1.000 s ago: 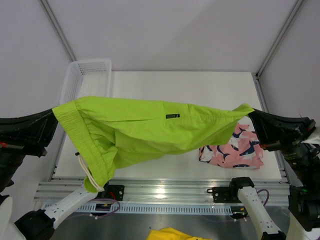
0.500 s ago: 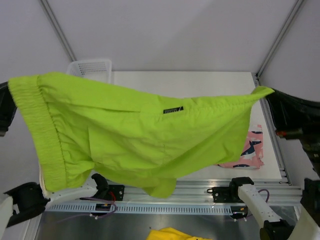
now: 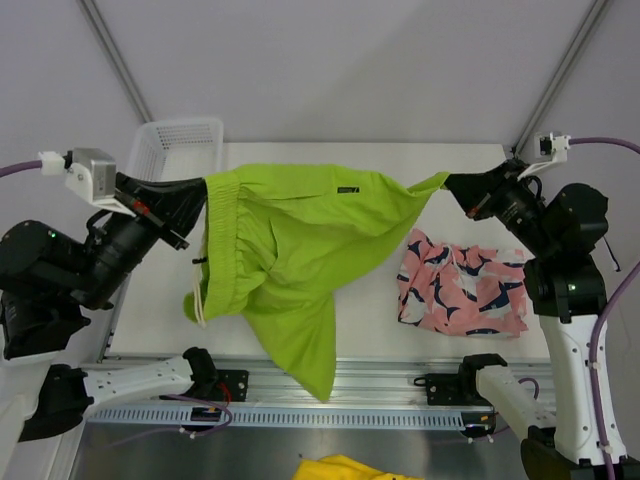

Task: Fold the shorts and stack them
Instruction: Flatten the shorts out

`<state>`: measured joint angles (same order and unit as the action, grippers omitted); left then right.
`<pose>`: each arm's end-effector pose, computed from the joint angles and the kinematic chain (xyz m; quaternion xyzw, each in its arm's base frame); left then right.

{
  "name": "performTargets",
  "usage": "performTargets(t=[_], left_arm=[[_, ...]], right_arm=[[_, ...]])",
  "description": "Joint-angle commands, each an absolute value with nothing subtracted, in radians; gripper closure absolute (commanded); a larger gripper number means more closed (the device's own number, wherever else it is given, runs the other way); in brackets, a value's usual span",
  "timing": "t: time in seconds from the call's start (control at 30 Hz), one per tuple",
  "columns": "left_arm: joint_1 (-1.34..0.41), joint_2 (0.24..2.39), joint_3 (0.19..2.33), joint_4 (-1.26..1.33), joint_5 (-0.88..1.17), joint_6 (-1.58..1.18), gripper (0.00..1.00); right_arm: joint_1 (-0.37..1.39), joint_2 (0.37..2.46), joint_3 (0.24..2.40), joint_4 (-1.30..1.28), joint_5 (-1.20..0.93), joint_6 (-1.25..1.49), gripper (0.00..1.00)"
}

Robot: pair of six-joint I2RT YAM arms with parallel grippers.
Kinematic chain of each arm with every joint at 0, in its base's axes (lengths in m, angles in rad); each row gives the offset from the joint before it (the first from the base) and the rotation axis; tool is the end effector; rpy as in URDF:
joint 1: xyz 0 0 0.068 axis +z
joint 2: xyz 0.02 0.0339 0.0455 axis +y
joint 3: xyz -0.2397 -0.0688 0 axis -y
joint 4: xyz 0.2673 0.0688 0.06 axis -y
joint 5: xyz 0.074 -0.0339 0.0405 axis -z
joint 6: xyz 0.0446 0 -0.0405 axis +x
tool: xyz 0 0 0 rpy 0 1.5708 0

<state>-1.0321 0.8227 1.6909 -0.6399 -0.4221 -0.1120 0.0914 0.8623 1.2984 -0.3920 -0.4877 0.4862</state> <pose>0.0647 -0.0727 0.5579 0.1230 0.6178 -0.3050 0.7143 0.1915 0.0385 0.4678 -0.0395 0.6921 0.3597 0.6246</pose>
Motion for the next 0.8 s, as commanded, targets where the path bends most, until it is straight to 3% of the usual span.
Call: performTargets(t=[0.0,0.07,0.33,0.5,0.77], left_arm=[[-1.037,0.753,1.683,-0.387,-0.336,-0.028,1.0],[-1.039,0.761,1.642,-0.355,-0.287,0.006,1.0],[-1.008,0.914,1.608,-0.33,-0.419,0.091,1.0],[-0.606,1.021,1.683,-0.39,-0.083,-0.119,1.0],[-0.338,1.114,1.828,-0.433,0.187,-0.299,1.0]], right_arm=[[0.094,0.801,1.356,-0.253,-0.515,0.503,1.0],[0.094,0.808,1.374,-0.252,-0.515,0.5,1.0],[0.094,0.831,1.39,-0.219,-0.526,0.526,1.0],[0.092,0.865,1.401,-0.198,-0.535,0.535,1.0],[0.094,0.933,1.476,-0.222,-0.522,0.511,1.0]])
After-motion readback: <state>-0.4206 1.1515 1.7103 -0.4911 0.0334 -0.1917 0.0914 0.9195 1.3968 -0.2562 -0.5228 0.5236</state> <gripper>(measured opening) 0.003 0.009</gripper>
